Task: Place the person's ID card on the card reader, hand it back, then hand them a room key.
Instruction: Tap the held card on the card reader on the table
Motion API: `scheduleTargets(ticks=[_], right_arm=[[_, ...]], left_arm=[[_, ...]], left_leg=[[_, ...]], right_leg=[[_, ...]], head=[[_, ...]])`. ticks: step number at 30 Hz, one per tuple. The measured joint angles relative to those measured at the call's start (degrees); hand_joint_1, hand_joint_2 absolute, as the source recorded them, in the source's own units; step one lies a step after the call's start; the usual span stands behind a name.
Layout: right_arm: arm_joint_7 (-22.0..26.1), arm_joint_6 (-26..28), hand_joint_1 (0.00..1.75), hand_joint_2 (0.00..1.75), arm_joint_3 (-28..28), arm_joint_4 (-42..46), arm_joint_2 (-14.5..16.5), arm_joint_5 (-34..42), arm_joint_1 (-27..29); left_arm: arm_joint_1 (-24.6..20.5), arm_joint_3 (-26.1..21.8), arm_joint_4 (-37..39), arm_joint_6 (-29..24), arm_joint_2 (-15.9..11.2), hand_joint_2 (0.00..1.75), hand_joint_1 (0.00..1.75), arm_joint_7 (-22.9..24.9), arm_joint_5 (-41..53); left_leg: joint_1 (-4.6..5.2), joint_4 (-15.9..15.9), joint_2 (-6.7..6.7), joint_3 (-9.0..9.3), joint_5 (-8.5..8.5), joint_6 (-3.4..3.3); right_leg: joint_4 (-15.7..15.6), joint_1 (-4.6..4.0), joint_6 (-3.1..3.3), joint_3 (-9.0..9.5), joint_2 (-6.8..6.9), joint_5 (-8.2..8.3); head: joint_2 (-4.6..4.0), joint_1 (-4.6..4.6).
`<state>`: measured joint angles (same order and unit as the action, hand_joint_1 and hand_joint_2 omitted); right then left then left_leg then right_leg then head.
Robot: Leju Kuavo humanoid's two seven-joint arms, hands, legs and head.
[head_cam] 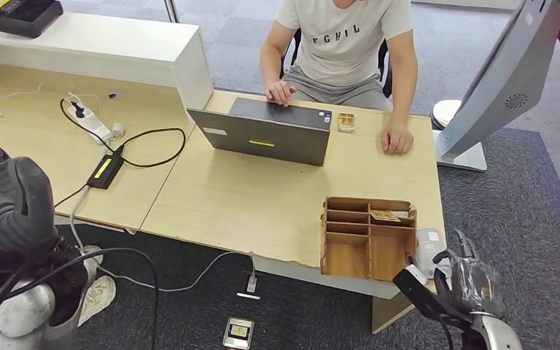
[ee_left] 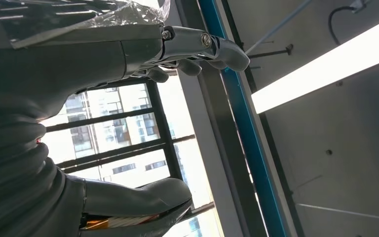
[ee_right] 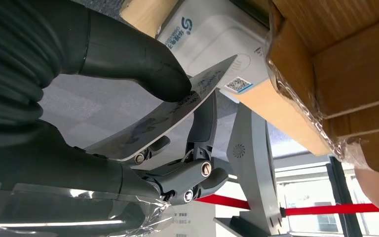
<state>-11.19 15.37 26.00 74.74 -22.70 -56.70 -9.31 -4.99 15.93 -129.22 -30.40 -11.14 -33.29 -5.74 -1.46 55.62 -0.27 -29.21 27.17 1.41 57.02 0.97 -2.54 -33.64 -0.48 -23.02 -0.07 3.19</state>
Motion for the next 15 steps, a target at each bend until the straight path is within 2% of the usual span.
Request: scheduleTargets(ticks=[15], right_arm=[[0.51,-0.02,1.75,1.75,0.40,-5.71,1.52,0.76,0.09]], left_arm=[[-0.19,0.25,-0.56,0.55,-0.34,1.75,0.00,0.96,0.60]], left_leg=[[0.00,0.00,0.00,0.01,0.00,0.00]], right_leg=[[0.00,0.00,0.00,0.00,0.00,0.00]], head=[[0.00,0.01]])
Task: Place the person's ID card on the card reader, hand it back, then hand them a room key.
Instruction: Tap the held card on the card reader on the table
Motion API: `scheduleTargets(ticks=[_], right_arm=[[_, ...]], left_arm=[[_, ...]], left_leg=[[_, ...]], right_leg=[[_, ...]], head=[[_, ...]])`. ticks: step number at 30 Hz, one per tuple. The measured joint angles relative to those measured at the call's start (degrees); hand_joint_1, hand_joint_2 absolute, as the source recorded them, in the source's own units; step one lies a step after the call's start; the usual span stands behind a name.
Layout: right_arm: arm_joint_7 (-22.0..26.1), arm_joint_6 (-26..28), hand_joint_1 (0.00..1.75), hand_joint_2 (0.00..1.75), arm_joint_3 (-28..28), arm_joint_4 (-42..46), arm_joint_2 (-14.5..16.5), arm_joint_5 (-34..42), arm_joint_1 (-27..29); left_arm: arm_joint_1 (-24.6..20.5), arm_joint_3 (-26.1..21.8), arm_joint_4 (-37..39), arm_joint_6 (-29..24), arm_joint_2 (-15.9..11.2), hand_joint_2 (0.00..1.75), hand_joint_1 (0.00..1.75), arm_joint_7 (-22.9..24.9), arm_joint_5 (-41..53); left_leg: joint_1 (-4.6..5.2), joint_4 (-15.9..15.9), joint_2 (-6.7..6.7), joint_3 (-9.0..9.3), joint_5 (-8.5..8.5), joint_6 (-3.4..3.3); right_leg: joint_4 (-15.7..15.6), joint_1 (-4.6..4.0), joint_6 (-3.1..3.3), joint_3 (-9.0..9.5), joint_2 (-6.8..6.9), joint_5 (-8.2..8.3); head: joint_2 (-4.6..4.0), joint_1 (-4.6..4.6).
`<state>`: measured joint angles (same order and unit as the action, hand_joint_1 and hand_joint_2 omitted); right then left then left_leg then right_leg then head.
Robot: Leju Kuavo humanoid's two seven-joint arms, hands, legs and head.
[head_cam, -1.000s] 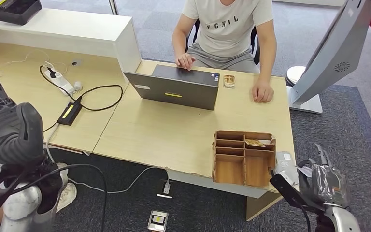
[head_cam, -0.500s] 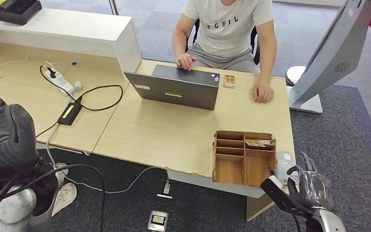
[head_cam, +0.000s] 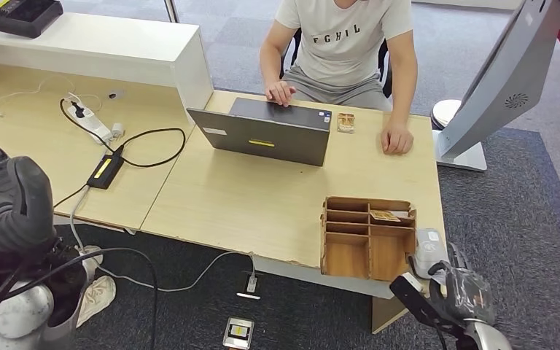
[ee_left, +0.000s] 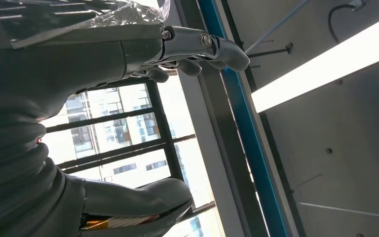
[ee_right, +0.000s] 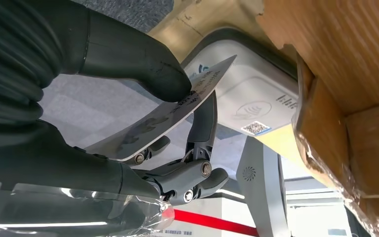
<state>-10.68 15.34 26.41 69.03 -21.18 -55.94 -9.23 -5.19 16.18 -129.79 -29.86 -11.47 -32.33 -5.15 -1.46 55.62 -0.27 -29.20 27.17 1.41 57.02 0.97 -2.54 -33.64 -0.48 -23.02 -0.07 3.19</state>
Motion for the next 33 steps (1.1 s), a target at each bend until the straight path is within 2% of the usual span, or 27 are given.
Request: scheduleTargets(ticks=[6,20,33], right_arm=[[0.48,0.34,1.75,1.75,0.13,-2.37,0.78,-0.02,-0.84],[1.38,1.33,1.75,1.75,-0.78,-8.10,1.14,-0.47,-7.18],[3.32,0.93,1.75,1.75,-0.49,-12.73,2.84,-0.08,-7.99]], left_arm=[[-0.61,0.16,0.01,1.01,0.02,1.75,0.00,0.08,-0.25],[-1.78,0.49,0.06,1.75,0.21,1.75,0.00,-0.09,-0.49],[-1.97,0.80,0.32,2.28,0.52,1.75,0.00,-0.54,-0.49]], left_leg=[[0.00,0.00,0.00,0.00,0.00,0.00],[0.01,0.01,0.02,0.03,0.00,0.00],[0.01,0.00,0.02,0.04,0.00,0.00]], right_leg=[[0.00,0.00,0.00,0.00,0.00,0.00],[0.00,0.01,0.00,0.00,-0.02,0.01],[0.00,0.00,0.00,0.01,-0.03,0.01]], head=[[0.00,-0.01],[0.00,0.00],[0.00,0.00]])
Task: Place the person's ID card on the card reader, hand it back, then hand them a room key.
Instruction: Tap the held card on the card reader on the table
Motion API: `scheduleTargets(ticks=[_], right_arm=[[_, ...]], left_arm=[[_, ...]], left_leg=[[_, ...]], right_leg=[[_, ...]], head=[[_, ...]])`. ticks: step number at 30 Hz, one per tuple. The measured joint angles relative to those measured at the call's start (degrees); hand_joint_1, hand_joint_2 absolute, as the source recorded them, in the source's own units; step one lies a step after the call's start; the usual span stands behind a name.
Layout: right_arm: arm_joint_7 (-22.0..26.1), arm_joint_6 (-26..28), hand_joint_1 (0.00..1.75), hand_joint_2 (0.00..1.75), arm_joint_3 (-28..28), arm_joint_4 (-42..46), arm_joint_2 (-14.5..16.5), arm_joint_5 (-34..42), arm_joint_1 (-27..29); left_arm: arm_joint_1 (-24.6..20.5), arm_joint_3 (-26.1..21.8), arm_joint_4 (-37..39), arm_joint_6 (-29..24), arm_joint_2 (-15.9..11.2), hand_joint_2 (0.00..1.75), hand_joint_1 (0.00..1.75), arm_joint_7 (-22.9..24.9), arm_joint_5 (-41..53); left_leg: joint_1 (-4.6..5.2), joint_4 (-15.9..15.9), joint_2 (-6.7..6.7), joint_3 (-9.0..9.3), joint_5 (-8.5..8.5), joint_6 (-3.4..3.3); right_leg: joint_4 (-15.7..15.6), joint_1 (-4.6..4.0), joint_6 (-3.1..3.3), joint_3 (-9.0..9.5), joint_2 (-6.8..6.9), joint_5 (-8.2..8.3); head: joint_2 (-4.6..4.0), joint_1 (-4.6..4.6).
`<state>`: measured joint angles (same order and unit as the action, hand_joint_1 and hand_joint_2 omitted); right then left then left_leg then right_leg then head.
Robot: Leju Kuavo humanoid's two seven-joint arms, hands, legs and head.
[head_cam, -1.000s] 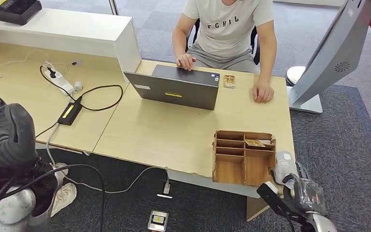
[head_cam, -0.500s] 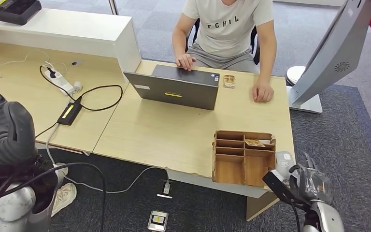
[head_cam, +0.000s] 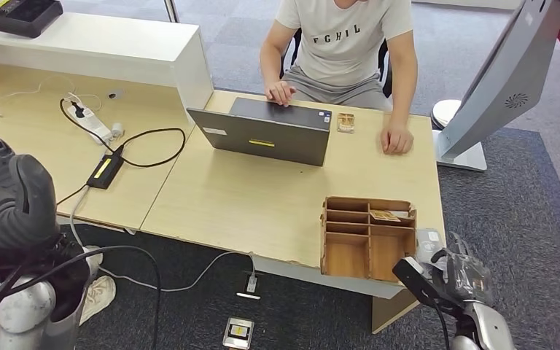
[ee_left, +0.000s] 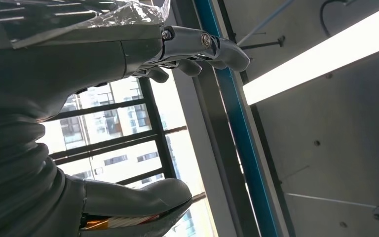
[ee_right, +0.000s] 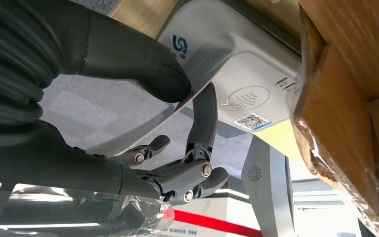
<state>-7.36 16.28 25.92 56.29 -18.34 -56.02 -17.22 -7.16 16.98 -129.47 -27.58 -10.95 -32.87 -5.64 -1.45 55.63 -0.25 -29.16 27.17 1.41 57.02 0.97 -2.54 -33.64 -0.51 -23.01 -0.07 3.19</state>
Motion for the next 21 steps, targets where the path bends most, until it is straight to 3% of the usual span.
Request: scheduleTargets(ticks=[21], right_arm=[[0.92,2.50,1.75,1.75,0.07,-7.87,2.88,1.60,-2.39]], left_arm=[[-0.73,0.30,0.68,0.14,0.22,1.75,0.00,0.19,-0.45]], left_leg=[[0.00,-0.01,0.11,0.58,0.00,0.00]], right_leg=[[-0.04,-0.01,0.01,0.50,-0.09,0.02]], head=[[0.00,-0.01]])
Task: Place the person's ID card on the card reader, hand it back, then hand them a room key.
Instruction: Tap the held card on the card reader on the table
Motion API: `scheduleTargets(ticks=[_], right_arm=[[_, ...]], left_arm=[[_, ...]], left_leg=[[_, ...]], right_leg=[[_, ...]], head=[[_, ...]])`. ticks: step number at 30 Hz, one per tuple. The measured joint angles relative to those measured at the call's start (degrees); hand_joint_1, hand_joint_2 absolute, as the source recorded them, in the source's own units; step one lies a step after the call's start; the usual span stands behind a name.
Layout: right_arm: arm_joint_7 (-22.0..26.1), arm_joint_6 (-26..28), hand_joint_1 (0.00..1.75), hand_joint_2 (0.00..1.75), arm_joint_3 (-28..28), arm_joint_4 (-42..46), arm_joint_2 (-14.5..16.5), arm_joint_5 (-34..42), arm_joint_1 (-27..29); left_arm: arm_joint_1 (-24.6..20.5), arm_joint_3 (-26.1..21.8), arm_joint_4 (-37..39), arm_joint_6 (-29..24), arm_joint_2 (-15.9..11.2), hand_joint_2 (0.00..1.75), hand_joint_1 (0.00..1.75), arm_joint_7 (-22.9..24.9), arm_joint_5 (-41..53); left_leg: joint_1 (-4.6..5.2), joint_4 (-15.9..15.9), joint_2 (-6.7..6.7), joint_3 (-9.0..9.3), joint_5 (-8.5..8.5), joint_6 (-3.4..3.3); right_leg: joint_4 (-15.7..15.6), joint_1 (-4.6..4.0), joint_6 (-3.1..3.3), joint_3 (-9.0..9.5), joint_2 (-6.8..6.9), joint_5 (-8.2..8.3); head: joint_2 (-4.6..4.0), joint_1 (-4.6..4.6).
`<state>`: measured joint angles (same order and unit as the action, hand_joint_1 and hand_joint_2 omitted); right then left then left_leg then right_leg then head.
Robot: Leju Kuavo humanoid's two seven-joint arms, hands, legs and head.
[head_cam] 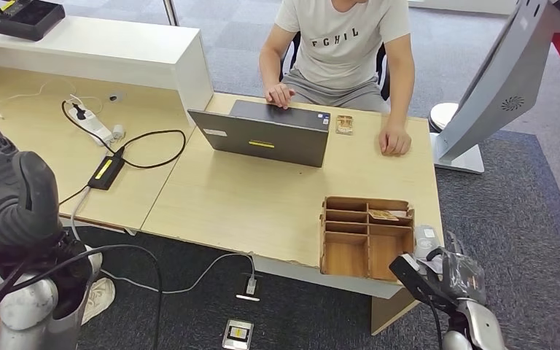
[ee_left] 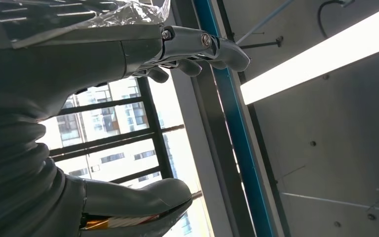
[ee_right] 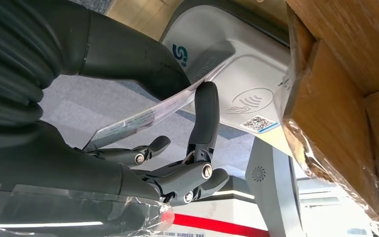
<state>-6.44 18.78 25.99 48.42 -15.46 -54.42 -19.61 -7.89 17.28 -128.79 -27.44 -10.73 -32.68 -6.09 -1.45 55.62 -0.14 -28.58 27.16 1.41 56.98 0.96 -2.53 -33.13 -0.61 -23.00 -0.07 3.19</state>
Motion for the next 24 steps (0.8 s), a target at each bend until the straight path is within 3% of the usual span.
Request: scheduleTargets(ticks=[10,24], right_arm=[[-4.76,2.88,1.75,1.75,-0.71,1.92,-1.90,-1.32,0.08],[-10.26,2.71,1.75,1.75,-4.67,16.10,-7.11,-6.27,-0.26]], left_arm=[[-0.09,0.05,0.02,-1.80,0.00,1.75,0.00,0.28,0.43],[1.29,0.26,-0.54,-5.76,-0.56,1.75,0.00,0.61,1.65]], left_leg=[[0.04,0.01,-0.02,-0.06,-0.01,-0.01],[0.04,0.01,-0.04,-0.25,0.00,-0.01]], right_leg=[[0.00,0.04,-0.02,-0.01,0.01,0.03],[0.00,0.05,-0.03,-0.15,0.03,0.02]], head=[[0.00,0.00],[0.00,0.00]])
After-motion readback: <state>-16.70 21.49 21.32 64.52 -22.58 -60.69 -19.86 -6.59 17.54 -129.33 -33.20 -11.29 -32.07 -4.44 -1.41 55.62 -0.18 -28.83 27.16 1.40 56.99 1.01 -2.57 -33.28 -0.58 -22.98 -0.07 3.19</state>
